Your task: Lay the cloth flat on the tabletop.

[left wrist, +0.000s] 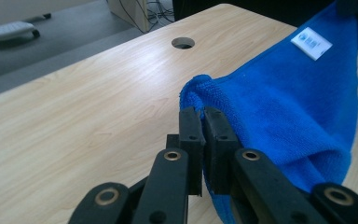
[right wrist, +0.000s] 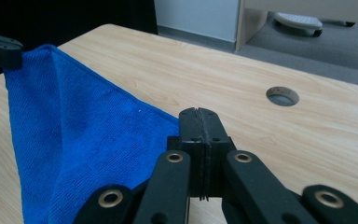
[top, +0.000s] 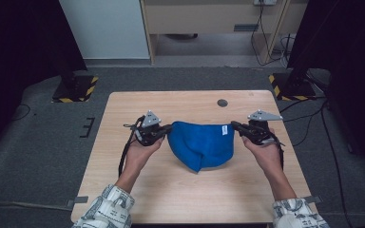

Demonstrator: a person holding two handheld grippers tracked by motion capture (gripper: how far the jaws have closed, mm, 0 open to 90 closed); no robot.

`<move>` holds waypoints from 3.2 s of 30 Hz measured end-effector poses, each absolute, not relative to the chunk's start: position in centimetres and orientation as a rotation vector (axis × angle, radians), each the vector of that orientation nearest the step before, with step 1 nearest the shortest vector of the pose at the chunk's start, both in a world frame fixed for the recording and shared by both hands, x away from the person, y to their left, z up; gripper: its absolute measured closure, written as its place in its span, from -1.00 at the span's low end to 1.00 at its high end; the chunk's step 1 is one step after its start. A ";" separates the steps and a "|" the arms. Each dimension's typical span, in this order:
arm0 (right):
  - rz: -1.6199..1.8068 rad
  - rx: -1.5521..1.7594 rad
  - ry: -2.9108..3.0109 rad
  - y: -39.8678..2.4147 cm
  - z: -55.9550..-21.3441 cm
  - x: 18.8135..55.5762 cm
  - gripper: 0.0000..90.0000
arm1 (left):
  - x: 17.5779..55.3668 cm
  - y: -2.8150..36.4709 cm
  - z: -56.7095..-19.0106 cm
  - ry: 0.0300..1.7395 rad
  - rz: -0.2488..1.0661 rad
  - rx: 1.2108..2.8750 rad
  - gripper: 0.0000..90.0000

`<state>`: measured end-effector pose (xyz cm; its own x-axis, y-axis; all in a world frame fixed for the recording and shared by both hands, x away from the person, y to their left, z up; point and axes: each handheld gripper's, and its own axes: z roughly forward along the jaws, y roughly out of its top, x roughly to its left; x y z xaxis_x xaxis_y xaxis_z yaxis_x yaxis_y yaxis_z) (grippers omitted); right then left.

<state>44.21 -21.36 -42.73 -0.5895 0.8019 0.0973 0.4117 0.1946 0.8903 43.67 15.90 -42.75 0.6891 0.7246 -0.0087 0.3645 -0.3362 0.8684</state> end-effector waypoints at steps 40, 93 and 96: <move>1.488 1.062 1.955 -24.0 -37.1 39.8 1.00 | 40.2 17.3 -37.1 0.760 0.522 1.873 0.93; 1.455 1.029 1.922 -25.7 -33.9 40.2 1.00 | 40.3 17.2 -33.5 0.726 0.571 1.939 0.91; 1.440 1.042 1.933 -25.3 -34.8 41.4 1.00 | 41.5 17.1 -34.3 0.747 0.572 1.944 0.90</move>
<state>41.43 -25.26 -34.81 -0.5757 0.8165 0.0438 0.2758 0.1434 0.9505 41.47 17.11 -34.34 0.7047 0.7046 0.0831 0.2641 -0.3692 0.8910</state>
